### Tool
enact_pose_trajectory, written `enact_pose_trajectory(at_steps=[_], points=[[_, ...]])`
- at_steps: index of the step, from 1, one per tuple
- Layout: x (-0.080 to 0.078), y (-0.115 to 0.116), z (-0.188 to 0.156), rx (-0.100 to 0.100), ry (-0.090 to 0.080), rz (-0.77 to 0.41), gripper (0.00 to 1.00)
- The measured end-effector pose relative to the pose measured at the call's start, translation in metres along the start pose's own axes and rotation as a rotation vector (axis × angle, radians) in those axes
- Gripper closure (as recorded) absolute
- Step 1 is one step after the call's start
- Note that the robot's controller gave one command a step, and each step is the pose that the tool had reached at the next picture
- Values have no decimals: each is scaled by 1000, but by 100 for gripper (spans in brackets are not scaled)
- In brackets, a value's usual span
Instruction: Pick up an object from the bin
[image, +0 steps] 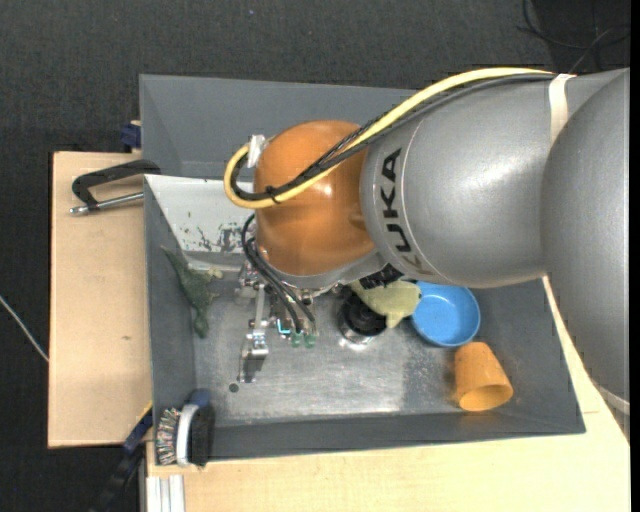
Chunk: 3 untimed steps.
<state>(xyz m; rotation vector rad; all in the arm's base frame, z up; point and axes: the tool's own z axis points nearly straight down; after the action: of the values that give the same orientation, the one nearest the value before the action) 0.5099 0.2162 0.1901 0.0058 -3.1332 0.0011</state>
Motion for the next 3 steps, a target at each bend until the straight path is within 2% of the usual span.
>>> enact_pose_trajectory(at_steps=[1, 2, 3], points=[[18, -42, 79, 3, 1, -57, 0], [-5, -125, 74, 3, -11, -211, 0], [-24, -167, 67, -2, -15, 172, 0]])
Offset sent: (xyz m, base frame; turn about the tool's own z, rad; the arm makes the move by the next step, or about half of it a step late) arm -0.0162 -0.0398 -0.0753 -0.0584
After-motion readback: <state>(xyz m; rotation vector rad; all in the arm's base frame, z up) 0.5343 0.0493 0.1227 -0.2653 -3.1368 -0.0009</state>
